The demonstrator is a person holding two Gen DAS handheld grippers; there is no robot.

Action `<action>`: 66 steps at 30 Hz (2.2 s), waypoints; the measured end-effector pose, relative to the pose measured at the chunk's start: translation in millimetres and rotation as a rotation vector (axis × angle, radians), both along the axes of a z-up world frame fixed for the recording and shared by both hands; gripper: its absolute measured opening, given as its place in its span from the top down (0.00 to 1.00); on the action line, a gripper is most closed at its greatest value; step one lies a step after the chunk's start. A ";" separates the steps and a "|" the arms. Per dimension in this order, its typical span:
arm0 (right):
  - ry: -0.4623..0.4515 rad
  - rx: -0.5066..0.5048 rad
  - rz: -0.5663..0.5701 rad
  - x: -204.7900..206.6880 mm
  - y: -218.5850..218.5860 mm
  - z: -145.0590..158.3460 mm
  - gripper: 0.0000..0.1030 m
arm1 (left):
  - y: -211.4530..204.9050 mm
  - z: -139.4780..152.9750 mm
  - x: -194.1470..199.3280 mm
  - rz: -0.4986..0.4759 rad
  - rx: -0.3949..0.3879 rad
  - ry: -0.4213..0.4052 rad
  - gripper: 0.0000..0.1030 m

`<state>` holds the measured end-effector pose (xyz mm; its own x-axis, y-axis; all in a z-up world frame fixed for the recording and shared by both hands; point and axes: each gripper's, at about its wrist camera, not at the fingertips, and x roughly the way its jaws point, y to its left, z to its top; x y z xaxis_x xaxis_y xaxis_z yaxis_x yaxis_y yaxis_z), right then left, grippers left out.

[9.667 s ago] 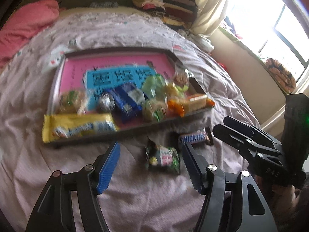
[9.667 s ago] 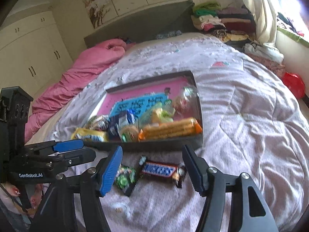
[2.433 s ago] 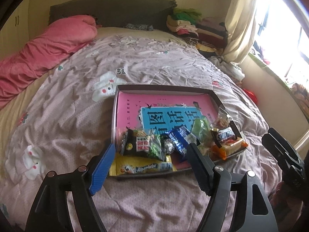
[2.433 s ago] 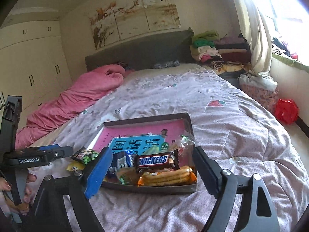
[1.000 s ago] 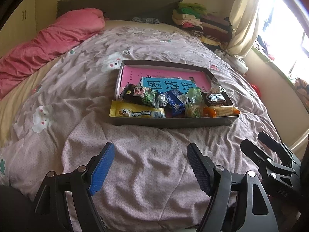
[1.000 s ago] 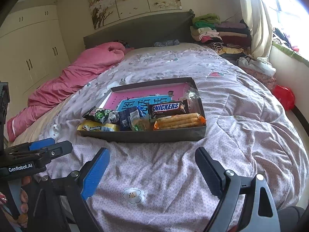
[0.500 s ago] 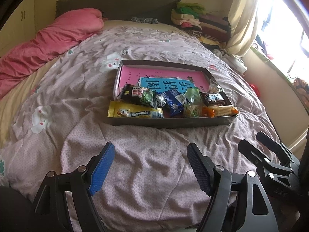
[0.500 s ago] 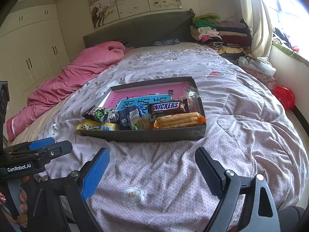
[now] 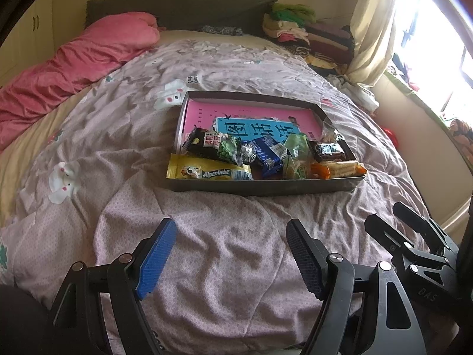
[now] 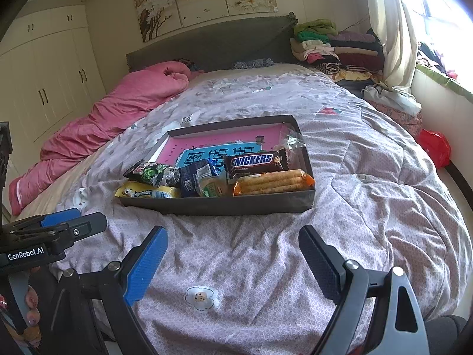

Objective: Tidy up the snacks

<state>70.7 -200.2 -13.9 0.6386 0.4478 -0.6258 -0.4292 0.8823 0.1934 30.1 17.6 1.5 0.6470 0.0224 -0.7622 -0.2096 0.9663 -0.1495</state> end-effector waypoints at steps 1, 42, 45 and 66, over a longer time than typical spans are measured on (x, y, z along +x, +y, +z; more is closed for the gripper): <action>0.000 0.000 -0.001 0.2 -0.7 -0.4 0.13 | 0.9 -0.1 -0.2 -0.002 -0.006 0.001 0.24; -0.001 -0.017 -0.007 -0.5 2.5 -0.2 0.11 | 0.6 -4.8 0.9 0.016 0.013 0.020 0.24; -0.001 -0.018 -0.007 -0.3 2.9 -0.6 0.11 | -0.2 -4.9 1.2 0.013 0.015 0.021 0.24; 0.001 -0.023 -0.005 -0.8 3.6 -1.2 0.08 | 1.6 -5.9 2.1 0.024 0.021 0.034 0.24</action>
<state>69.9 -196.6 -15.1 0.6400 0.4301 -0.6367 -0.4247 0.8886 0.1733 32.2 19.2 -4.4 0.6200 0.0538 -0.7828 -0.2371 0.9638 -0.1216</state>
